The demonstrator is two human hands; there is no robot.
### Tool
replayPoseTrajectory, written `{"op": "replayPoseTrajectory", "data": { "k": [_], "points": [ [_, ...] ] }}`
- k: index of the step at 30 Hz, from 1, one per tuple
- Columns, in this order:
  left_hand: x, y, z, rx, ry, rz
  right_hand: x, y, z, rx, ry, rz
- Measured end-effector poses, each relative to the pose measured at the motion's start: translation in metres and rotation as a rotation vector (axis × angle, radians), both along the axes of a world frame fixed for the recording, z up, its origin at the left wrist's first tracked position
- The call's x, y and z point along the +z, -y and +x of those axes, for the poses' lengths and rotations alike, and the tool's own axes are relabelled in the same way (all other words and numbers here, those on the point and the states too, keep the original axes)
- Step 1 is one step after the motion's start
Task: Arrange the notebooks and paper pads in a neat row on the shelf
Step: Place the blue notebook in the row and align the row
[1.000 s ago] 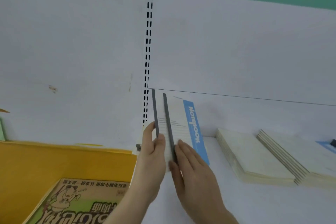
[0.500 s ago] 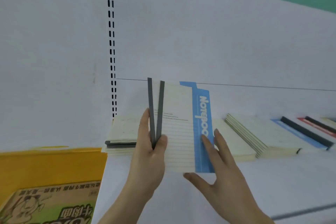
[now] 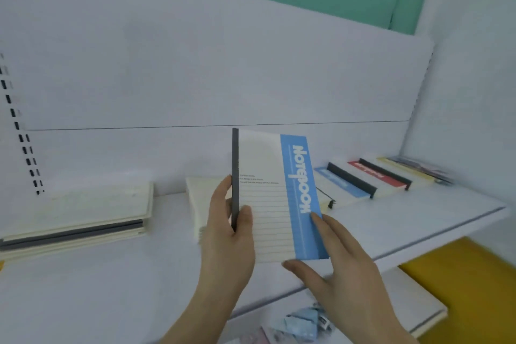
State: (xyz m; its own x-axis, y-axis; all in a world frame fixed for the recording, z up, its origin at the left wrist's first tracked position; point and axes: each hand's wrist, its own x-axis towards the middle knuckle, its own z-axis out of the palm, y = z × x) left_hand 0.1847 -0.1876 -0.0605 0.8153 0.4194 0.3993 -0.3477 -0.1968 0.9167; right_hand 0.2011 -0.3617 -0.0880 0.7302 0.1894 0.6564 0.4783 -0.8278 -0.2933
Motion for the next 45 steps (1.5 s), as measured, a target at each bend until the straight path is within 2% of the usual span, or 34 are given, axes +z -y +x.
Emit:
{"op": "replayPoseTrajectory", "data": {
  "k": [3,5,8,12,16,19,24,28,32,37,40,45],
  "points": [
    [0.0,0.063,0.017,0.008,-0.013,0.005,0.0,0.061,0.012,-0.062,0.032,-0.076],
    [0.0,0.1,0.031,0.012,-0.035,0.083,0.001,0.103,0.023,-0.079,0.039,-0.115],
    [-0.002,0.142,0.054,0.036,-0.095,0.312,0.002,0.159,0.043,-0.13,0.004,-0.199],
    [0.004,0.179,0.071,-0.042,-0.148,0.663,0.002,0.208,0.071,-0.157,-0.043,-0.247],
    [0.005,0.196,0.098,-0.075,-0.251,1.122,-0.002,0.234,0.108,-0.153,-0.12,-0.274],
    [-0.001,0.195,0.124,-0.04,-0.298,1.295,-0.003,0.24,0.139,-0.147,-0.193,-0.372],
    [-0.01,0.181,0.174,0.019,-0.273,1.346,0.002,0.227,0.196,-0.05,-0.22,-0.407],
    [-0.011,0.168,0.21,0.036,-0.366,1.374,0.002,0.217,0.243,0.002,-0.182,-0.442],
    [-0.018,0.161,0.238,0.02,-0.474,1.397,-0.003,0.209,0.285,0.129,-0.223,-0.443],
    [-0.026,0.163,0.256,0.06,-0.572,1.466,-0.009,0.204,0.325,0.201,-0.28,-0.583],
    [-0.026,0.169,0.261,0.086,-0.617,1.53,-0.009,0.208,0.339,0.254,-0.239,-0.668],
    [-0.022,0.171,0.267,0.08,-0.69,1.514,-0.002,0.212,0.354,0.35,-0.27,-0.769]
  ]
}}
